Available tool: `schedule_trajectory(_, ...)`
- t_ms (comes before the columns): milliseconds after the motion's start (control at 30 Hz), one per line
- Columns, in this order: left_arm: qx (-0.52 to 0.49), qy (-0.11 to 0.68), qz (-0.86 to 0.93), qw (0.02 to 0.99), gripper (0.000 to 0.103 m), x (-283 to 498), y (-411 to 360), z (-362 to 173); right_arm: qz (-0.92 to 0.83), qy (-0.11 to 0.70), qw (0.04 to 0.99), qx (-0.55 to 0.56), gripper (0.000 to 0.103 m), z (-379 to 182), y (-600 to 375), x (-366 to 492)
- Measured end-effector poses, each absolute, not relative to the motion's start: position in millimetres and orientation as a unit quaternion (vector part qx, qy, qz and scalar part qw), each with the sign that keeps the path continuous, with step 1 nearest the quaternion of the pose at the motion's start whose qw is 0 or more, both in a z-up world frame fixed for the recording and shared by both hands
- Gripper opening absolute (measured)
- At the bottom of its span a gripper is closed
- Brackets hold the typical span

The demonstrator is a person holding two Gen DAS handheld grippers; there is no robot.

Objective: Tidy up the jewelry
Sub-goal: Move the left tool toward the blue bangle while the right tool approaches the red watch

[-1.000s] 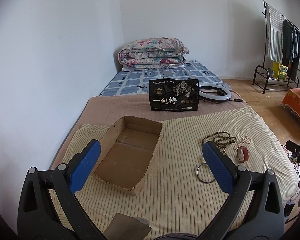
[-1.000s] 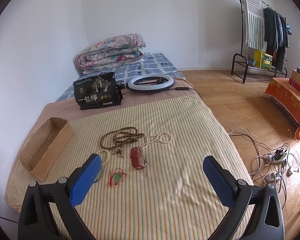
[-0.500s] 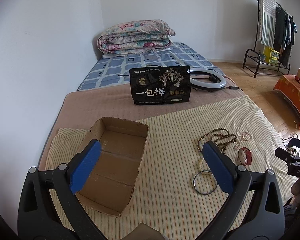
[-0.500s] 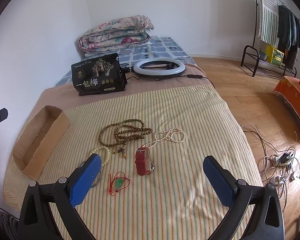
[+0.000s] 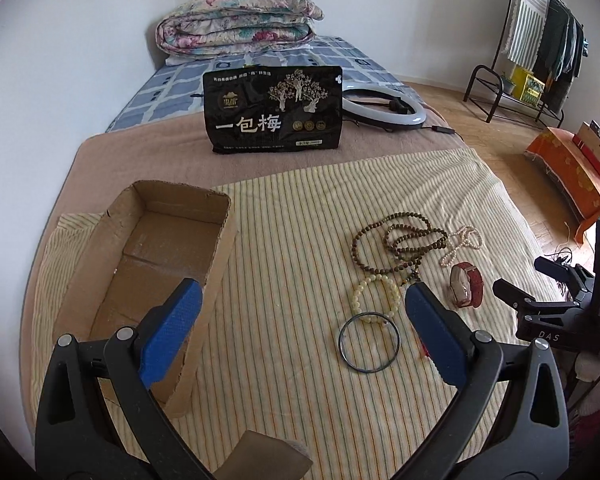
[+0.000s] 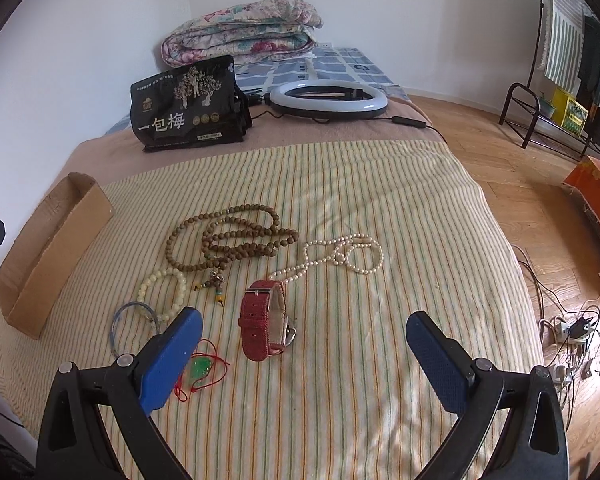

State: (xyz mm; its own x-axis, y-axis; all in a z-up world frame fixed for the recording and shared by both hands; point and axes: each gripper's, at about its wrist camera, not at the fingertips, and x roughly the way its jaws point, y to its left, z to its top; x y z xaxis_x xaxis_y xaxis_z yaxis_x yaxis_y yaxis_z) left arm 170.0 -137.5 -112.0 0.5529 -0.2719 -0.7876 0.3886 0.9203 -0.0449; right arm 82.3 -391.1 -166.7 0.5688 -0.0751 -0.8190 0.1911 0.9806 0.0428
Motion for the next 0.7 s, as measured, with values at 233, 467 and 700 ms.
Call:
schedule_trajectory(233,0.057,0.481,-0.204,0.851,0.103,169,-149,-174,-0.041,0.461,0.886,0.036,0.102,-178,-378,92)
schedule_trajectory(467,0.020,0.508,-0.220,0.832,0.103,169,-150,-208,-0.058,0.469,0.880,0.047,0.100,-186,-388,99)
schedule_trajectory(700,0.014,0.529,-0.237,0.814,0.103,170,-167,-230,-0.052,0.473,0.878,0.050,0.100,-189,-385,100)
